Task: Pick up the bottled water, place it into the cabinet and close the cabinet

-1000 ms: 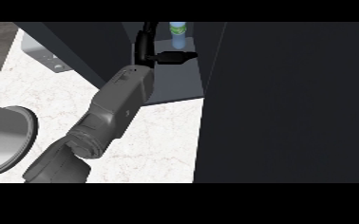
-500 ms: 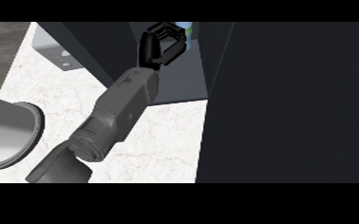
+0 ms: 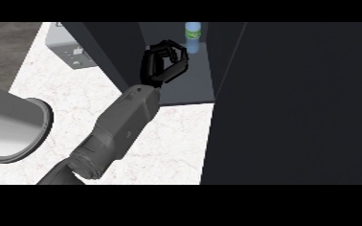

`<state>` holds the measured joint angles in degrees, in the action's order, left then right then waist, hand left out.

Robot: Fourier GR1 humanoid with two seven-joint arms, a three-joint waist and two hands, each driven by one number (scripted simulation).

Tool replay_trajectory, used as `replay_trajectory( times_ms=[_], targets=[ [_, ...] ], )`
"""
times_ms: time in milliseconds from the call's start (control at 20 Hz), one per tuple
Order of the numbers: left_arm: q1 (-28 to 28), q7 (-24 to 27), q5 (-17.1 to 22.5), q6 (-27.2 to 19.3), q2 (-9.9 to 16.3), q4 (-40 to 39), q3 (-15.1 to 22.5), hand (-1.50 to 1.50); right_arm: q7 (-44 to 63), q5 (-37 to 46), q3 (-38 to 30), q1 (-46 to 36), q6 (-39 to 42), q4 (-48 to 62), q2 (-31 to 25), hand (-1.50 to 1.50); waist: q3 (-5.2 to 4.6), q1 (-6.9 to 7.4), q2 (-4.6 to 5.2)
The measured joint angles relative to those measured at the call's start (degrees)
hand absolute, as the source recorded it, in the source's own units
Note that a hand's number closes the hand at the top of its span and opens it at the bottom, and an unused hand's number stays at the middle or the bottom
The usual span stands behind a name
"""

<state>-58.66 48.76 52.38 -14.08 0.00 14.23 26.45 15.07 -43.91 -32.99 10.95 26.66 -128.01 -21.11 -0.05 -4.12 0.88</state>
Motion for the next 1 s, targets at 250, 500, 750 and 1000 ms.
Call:
replay_trajectory(
  times_ms=[250, 500, 750, 1000],
  targets=[
    [6.0, -0.1, 1.2, 3.1, 0.0, 6.0, 1.8, 1.50, 2.4, -1.5, -0.3, 1.1, -0.1, -3.2, -0.4, 1.50, 0.01, 1.50, -0.49],
    [13.4, -1.0, 0.8, 5.0, 0.4, 14.2, 4.8, 1.50, 4.4, -3.8, -1.0, 2.5, 1.3, -4.1, -1.3, 1.50, 0.03, 3.00, -0.97],
    [20.5, -2.6, -0.7, 7.1, 2.0, 22.6, 6.5, 1.50, 5.3, -4.8, 0.9, 4.7, 2.8, -5.1, -0.4, 1.50, 0.04, 3.85, -1.27],
    [28.7, -4.8, -2.9, 7.8, 6.6, 33.1, 9.1, -1.50, 5.7, -5.2, 3.6, 5.3, 2.8, -5.6, 0.6, 1.50, 0.05, 4.44, -1.41]
  ],
)
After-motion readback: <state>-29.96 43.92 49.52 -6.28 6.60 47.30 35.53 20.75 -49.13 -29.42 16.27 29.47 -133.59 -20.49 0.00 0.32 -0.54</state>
